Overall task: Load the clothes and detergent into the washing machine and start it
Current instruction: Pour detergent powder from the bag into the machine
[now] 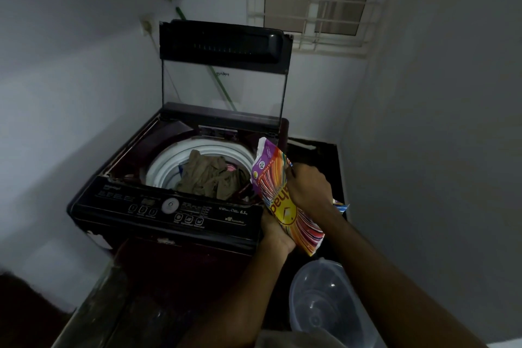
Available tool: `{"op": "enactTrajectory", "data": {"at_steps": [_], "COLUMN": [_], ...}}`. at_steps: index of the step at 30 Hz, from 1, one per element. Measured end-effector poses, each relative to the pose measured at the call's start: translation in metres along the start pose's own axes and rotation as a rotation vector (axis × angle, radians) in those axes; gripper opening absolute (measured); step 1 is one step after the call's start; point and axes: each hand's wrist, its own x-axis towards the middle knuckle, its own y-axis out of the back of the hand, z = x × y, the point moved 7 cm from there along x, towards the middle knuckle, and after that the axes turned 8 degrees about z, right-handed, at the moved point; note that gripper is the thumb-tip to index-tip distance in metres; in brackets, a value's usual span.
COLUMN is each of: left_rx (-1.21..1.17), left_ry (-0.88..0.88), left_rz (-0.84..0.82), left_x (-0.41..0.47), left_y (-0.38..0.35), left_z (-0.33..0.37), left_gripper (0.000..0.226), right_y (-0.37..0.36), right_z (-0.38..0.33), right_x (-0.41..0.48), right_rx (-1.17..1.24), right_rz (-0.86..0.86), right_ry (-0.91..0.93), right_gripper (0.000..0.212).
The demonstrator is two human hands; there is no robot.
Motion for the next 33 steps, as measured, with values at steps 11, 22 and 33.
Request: {"op": "enactTrajectory", "data": {"at_steps": [11,22,33], "left_rx": [0.004,0.023,0.025], "left_ry": [0.011,-0.002,-0.014], "left_rz": [-0.007,0.004,0.016], "left_x": [-0.0025,-0.0053,-0.0073], "left_y": [-0.0010,-0.0015,0.0009], "left_z": [0.0049,0.0032,0.0023], "left_gripper": [0.054,0.053,0.055], "right_y": [-0.0033,0.0003,0.0006], "right_z": [-0.0008,-0.0035,-0.0045], "right_x": [0.0028,0.0015,-0.0003], "right_rx": [0.011,-0.014,-0.048], "right_rz": [0.009,0.008,0.018], "right_ry": [0.000,0.020,0.017], "right_gripper": [0.042,0.034,0.038]}}
